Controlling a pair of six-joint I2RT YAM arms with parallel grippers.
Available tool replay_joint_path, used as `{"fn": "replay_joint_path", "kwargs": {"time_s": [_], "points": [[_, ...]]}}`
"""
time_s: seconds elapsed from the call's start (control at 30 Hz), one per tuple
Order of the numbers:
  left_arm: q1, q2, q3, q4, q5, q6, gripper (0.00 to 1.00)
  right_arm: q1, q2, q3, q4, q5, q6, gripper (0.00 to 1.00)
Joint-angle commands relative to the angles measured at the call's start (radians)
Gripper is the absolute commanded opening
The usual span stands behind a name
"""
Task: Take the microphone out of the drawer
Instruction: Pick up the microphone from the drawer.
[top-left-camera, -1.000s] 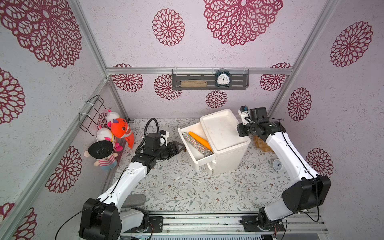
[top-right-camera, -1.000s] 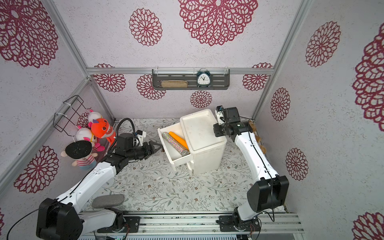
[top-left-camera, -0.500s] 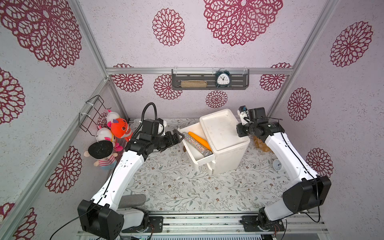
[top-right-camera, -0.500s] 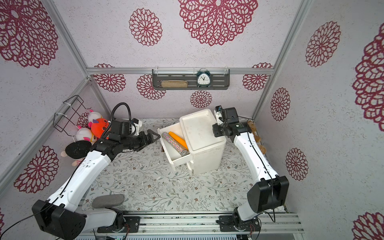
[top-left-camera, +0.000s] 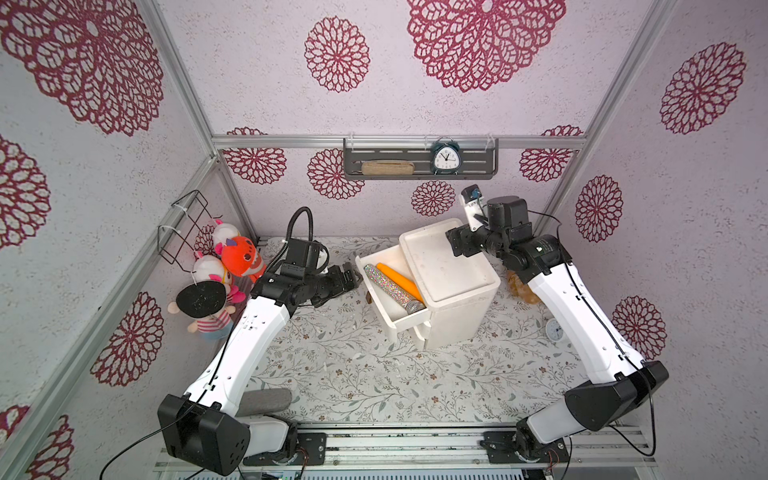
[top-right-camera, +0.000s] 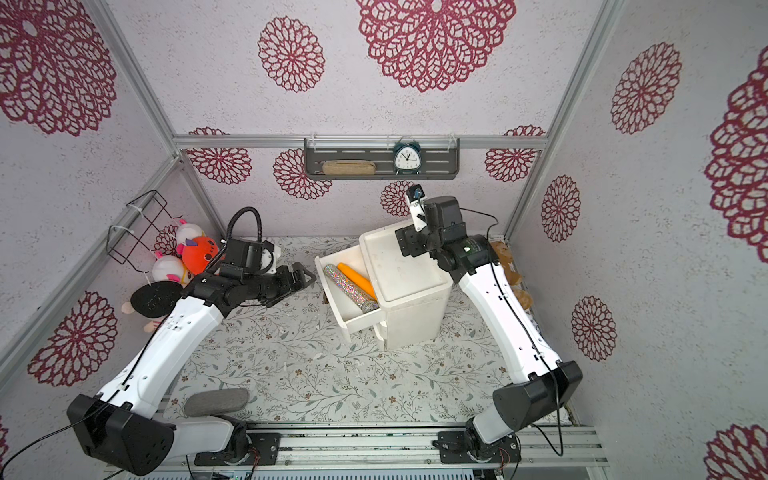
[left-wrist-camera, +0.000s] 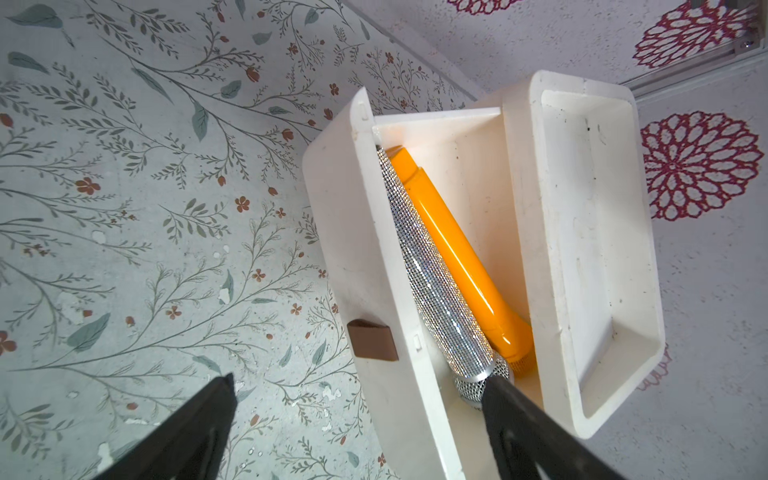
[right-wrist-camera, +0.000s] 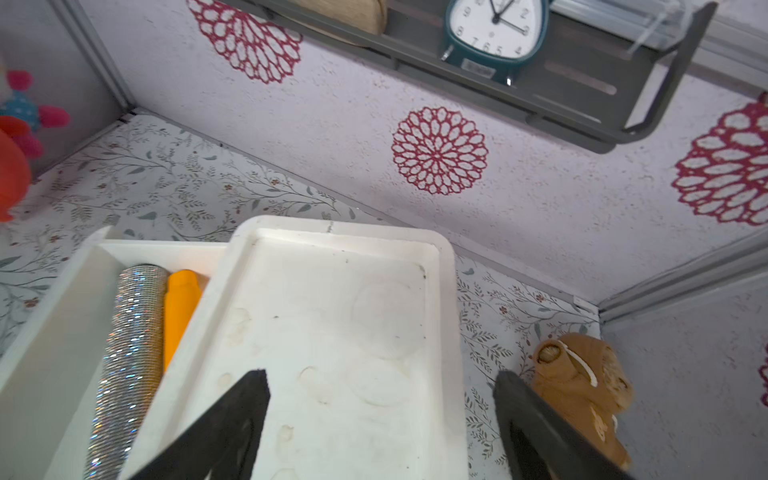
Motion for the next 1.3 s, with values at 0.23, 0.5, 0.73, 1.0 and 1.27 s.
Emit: {"fn": "replay_joint_path", "kwargs": {"time_s": [0.23, 0.5, 0.73, 1.0, 1.27], "points": [[0.167, -0.108, -0.096, -0.013, -0.026, 0.025, 0.97, 0.215, 0.248, 0.363, -0.293, -0.068, -0.027, 0.86], [0.307, -0.172, -0.140, -0.029, 0.054, 0.081, 0.97, 0.324, 0.456, 0.624, -0.504, -0.048, -0.035, 0.77], [0.379, -0.190, -0.161, -0.037, 0.111, 0.118, 0.97, 0.366, 0.534, 0.635, -0.547, -0.011, -0.009, 0.52], [0.413, -0.194, -0.175, -0.033, 0.148, 0.134, 0.97, 0.385, 0.604, 0.622, -0.592, 0.061, -0.004, 0.47], [0.420, -0.203, -0.183, -0.025, 0.161, 0.125, 0.97, 0.386, 0.634, 0.572, -0.602, 0.088, -0.003, 0.48]]}}
